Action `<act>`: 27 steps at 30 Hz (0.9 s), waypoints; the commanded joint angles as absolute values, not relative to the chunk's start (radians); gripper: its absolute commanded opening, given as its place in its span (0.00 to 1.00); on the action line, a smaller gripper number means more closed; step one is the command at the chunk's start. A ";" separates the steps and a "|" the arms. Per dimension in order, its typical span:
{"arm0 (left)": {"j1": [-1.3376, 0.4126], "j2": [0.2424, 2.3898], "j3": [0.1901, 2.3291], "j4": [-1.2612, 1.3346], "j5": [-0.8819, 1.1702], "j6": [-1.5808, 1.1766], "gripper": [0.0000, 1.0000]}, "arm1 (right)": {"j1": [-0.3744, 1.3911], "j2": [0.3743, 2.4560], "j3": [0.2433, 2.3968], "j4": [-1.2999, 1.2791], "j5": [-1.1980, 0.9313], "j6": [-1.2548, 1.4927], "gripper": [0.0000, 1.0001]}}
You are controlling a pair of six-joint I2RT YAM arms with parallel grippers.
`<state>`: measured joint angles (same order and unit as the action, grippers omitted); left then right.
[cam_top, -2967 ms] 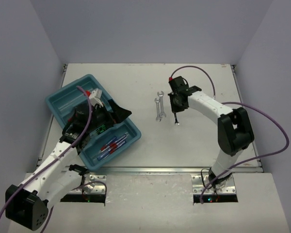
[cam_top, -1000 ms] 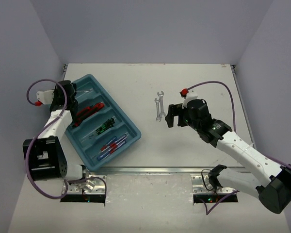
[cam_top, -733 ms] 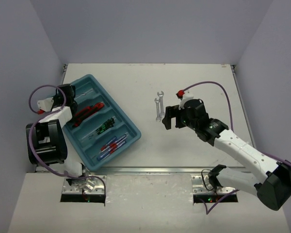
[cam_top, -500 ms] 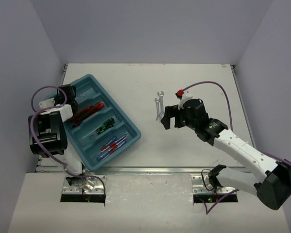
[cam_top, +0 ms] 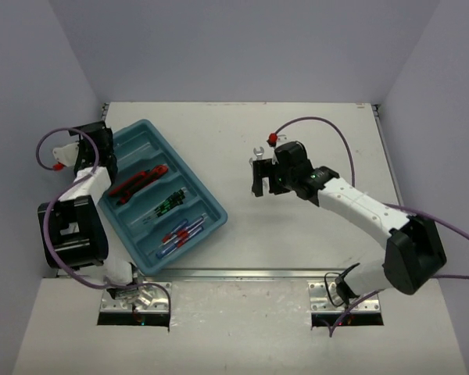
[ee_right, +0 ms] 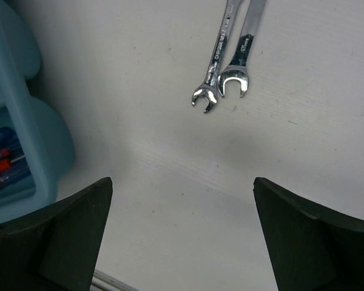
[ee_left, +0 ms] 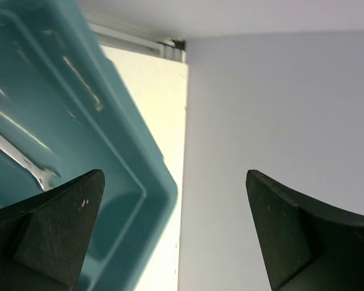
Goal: Sort the tools into containers
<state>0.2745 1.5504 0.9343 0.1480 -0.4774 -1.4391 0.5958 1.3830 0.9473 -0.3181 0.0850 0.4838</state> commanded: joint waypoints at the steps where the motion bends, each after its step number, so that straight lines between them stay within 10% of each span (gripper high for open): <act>1: 0.279 1.377 1.006 0.062 -0.348 -1.323 1.00 | 0.531 1.547 1.115 -0.361 0.125 0.518 0.93; 7: 0.278 1.039 0.853 0.043 -0.047 -1.159 1.00 | 0.467 1.915 1.412 -0.452 0.176 0.480 0.56; 27: 0.243 0.681 0.705 -0.205 0.376 -0.636 1.00 | 0.418 2.276 1.662 -0.535 0.172 0.455 0.38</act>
<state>0.2478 0.6988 0.7085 -0.1842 0.3108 -0.7315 0.4453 2.2278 1.6339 -0.5269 0.1737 0.4489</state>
